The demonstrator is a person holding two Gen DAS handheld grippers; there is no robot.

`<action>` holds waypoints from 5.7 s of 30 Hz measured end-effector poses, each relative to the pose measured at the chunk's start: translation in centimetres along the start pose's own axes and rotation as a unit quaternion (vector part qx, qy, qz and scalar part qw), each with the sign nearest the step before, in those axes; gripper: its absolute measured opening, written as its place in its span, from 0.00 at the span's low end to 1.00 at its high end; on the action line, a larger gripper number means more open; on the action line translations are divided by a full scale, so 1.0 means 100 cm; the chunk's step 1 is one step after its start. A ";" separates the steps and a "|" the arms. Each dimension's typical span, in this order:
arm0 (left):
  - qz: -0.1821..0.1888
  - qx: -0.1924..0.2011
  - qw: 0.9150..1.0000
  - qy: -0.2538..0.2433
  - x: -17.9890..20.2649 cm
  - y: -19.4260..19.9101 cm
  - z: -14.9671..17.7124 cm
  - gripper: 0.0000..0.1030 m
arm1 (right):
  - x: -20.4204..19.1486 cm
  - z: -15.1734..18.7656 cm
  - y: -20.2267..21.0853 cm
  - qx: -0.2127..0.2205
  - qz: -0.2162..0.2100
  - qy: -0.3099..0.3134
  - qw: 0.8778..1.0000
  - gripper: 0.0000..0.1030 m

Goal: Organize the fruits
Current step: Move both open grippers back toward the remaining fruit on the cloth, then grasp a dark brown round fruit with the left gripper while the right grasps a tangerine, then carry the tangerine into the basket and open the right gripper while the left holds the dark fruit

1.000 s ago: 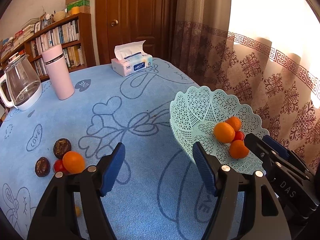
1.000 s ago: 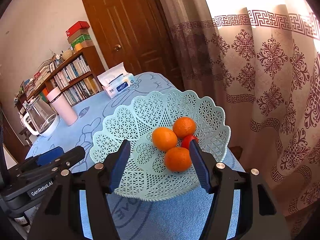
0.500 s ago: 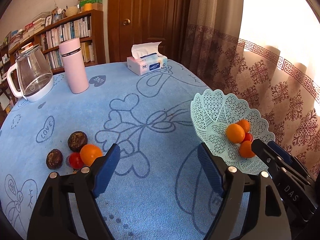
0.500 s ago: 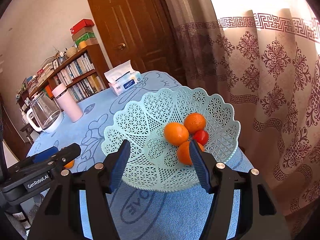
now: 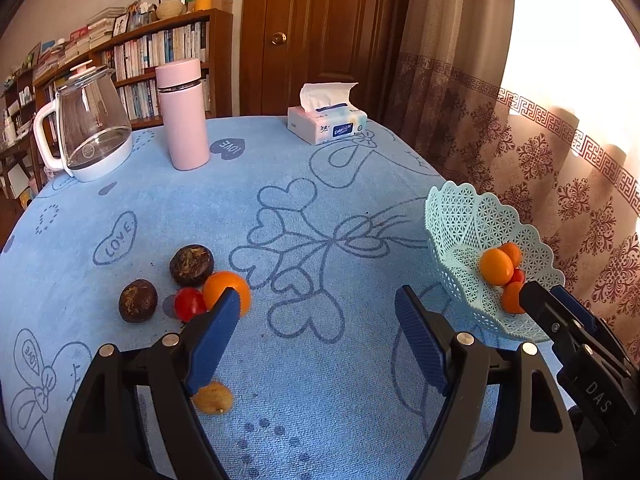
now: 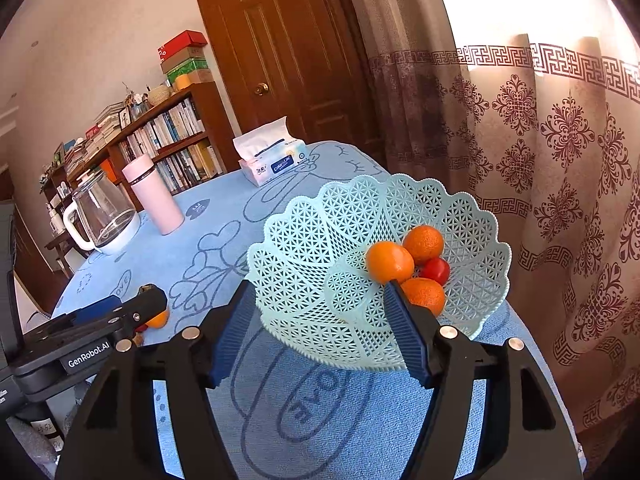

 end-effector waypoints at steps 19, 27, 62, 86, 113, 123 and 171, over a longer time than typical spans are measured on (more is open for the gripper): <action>-0.023 0.002 0.999 0.048 -0.060 0.000 0.004 0.77 | -0.057 0.017 -0.018 -0.035 -0.029 0.049 0.998 0.70; -0.053 0.002 0.995 0.082 -0.104 -0.001 0.006 0.77 | -0.076 0.018 -0.016 -0.022 -0.023 0.082 0.996 0.73; -0.036 -0.041 0.993 0.102 -0.157 -0.039 0.012 0.39 | -0.117 0.035 -0.049 -0.092 -0.078 0.106 0.987 0.73; -0.060 0.002 0.990 0.130 -0.168 -0.022 0.014 0.39 | -0.177 0.029 -0.123 -0.168 -0.143 0.140 0.965 0.56; -0.056 0.003 0.990 0.131 -0.168 -0.021 0.014 0.39 | -0.183 0.028 -0.132 -0.178 -0.153 0.128 0.964 0.38; -0.055 0.007 0.990 0.130 -0.165 -0.017 0.013 0.39 | -0.179 0.028 -0.119 -0.165 -0.144 0.126 0.967 0.38; -0.068 0.042 0.994 0.073 -0.135 -0.004 0.017 0.39 | -0.023 -0.014 -0.029 -0.056 0.010 -0.017 0.998 0.38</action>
Point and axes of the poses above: each gripper's, at about its wrist camera, not at the fingertips, and y roughly against the way its jaws point, x to its right, z to its underside, the point moved 2 cm from there along -y, roughly the way its jaws point, and after that the axes turned 4 degrees about y, right-handed, at the moved point
